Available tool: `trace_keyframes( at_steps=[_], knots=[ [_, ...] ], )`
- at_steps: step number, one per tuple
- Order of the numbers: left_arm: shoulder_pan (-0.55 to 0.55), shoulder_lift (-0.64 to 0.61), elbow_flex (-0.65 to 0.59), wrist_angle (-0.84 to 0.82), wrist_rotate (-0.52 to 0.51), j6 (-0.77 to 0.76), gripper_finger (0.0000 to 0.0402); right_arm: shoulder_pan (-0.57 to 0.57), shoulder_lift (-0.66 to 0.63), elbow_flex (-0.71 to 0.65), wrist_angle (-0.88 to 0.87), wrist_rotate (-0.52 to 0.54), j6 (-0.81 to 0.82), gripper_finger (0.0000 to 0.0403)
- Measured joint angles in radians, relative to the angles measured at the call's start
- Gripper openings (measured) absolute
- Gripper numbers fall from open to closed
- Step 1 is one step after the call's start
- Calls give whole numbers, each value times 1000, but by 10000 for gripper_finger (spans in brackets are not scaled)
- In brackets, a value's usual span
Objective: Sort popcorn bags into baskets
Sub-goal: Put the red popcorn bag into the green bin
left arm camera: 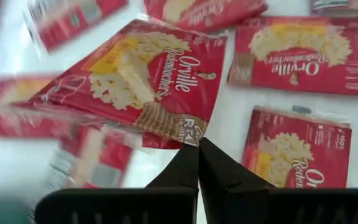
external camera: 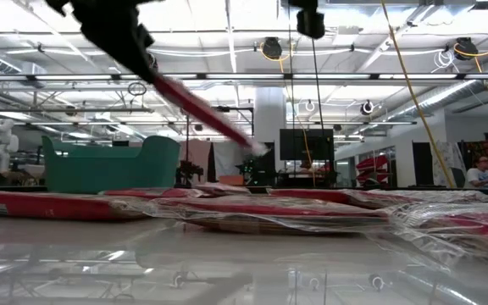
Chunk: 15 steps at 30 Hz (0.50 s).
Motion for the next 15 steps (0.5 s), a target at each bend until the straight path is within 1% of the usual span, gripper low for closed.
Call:
trace_keyframes(
  at_steps=[4, 8, 11, 15],
  knots=[
    [1, 0, 70, 0, -13, 114, 0, -59, 10, 4, -3, -58, -35, 155],
    [1, 0, 134, 1, -17, 224, 0, -122, 10, 53, -2, -158, -122, 209],
    [1, 0, 178, 1, -37, 274, 0, -152, 9, 78, -4, -226, -248, 237],
    [1, -1, 221, 2, -49, 329, 0, -180, 10, 81, -64, -240, -352, 258]
  ],
)
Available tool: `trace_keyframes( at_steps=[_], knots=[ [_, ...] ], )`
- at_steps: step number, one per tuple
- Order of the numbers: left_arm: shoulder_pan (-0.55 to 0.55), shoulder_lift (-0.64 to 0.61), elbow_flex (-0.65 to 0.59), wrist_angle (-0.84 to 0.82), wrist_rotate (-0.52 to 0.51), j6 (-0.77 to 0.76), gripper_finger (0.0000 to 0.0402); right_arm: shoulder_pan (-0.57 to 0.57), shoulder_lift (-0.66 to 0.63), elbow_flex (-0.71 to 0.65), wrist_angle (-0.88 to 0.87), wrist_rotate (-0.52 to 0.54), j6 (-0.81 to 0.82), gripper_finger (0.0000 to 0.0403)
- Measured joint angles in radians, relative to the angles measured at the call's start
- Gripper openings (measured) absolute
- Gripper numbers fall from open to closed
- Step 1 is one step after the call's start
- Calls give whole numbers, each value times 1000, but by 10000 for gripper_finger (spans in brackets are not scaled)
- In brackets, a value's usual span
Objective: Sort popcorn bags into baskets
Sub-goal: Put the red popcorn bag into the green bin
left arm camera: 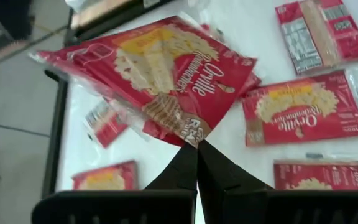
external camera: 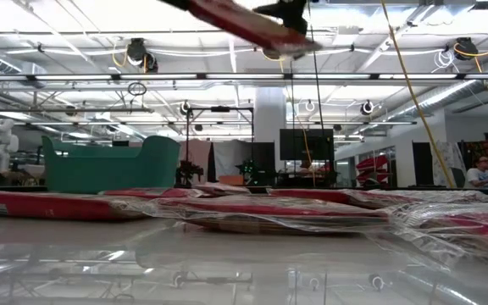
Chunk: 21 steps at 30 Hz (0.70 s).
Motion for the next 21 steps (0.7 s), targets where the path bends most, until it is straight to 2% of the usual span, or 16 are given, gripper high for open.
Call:
trace_keyframes(
  at_steps=[2, 7, 9, 17, 21],
  knots=[
    [0, 0, 14, -1, -10, 26, 0, -12, 13, 0, -37, -3, -26, 262],
    [10, -1, 24, 15, -42, 40, 0, -19, 64, 0, -58, -157, -18, 259],
    [18, -1, 24, 17, -44, 39, 0, -4, 87, 0, -53, -182, -14, 254],
    [29, -1, 25, 9, -68, 17, 0, 27, 130, 0, -10, -170, 44, 222],
    [29, -1, 25, -43, -69, -32, 0, 28, 92, -1, -56, -112, 74, 218]
  ],
)
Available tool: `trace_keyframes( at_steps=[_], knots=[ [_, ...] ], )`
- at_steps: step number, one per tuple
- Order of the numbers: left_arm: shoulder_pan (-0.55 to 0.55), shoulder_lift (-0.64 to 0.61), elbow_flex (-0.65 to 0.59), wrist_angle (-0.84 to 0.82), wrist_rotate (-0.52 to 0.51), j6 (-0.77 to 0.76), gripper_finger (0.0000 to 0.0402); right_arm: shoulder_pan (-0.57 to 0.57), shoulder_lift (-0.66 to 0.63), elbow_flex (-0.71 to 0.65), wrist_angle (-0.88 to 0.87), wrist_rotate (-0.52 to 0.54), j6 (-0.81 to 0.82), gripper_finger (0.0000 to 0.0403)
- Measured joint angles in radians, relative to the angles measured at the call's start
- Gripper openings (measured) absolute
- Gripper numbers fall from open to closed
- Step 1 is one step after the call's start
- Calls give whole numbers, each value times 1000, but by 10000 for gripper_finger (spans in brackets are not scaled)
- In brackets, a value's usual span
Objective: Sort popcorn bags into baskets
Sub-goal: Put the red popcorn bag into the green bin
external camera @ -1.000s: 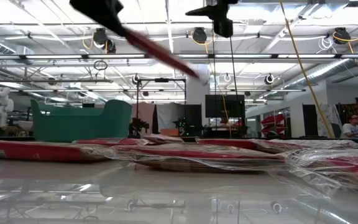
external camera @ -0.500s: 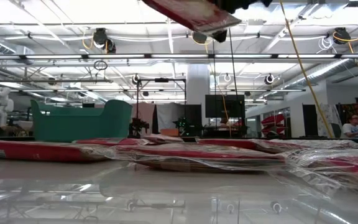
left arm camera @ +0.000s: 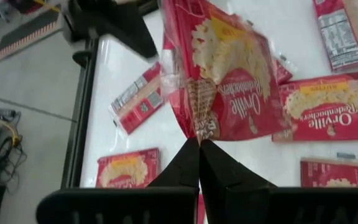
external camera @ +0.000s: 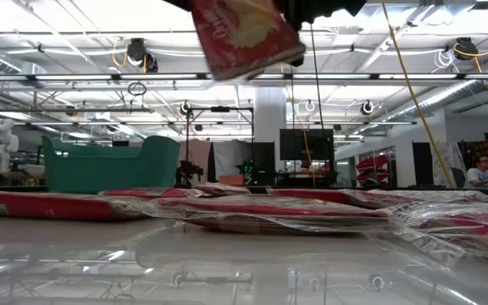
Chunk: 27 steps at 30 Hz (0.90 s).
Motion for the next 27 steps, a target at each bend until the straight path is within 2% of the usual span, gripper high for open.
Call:
trace_keyframes(
  at_steps=[7, 12, 14, 17, 19, 21, 27],
  knots=[
    [-4, 0, 0, -7, -2, -9, 0, 92, -108, 1, -108, 240, 47, 234],
    [-3, 0, 0, 20, -7, 40, 0, 178, -125, 4, -22, 410, 136, 242],
    [-3, 0, 0, 53, -10, 59, 0, 211, -105, 50, -8, 487, 140, 246],
    [-4, 0, 0, 84, -9, 66, 0, 235, -64, 156, -131, 582, 115, 249],
    [-11, 0, 0, 91, -9, 65, 0, 236, -31, 208, -216, 593, 88, 249],
    [-15, 0, 0, 90, -10, 65, 0, 236, 5, 232, -254, 558, 79, 249],
    [-17, 0, 0, 88, -20, 59, 0, 237, 61, 242, -271, 506, 68, 248]
  ],
)
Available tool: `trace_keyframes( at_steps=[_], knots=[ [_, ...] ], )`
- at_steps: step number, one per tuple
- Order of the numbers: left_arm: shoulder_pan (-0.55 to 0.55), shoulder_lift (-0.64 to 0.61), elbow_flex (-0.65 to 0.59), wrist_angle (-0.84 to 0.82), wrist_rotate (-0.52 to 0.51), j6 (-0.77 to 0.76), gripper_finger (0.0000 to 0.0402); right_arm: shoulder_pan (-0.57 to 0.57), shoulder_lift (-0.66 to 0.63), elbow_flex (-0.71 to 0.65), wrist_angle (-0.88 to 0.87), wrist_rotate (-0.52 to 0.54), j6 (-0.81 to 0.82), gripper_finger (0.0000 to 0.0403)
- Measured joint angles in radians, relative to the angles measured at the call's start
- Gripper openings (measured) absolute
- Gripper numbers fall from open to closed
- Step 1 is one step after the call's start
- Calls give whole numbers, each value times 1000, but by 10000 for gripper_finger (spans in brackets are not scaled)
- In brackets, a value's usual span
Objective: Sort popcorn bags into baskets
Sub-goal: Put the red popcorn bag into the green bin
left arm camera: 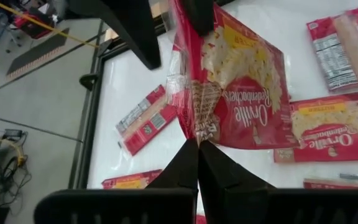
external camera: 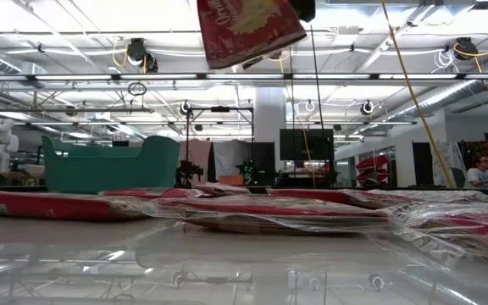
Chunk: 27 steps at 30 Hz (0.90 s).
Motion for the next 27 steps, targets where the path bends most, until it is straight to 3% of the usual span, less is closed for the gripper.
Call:
trace_keyframes(
  at_steps=[7, 16, 20, 23, 27],
  knots=[
    [0, 0, 0, 4, -42, 11, 0, 0, 35, -2, -49, 3, -56, 195],
    [13, 0, 0, 84, -110, -52, 2, -36, 30, -2, -42, -6, -153, 22],
    [38, 0, 0, 108, -132, -166, 33, -70, 13, -2, -43, -26, -196, 27],
    [44, 0, 0, 114, -217, -232, 80, -111, -11, -2, -65, -27, -235, 44],
    [51, 0, 0, 151, -297, -299, 146, -191, -54, -2, -77, -78, -311, 35]
  ],
)
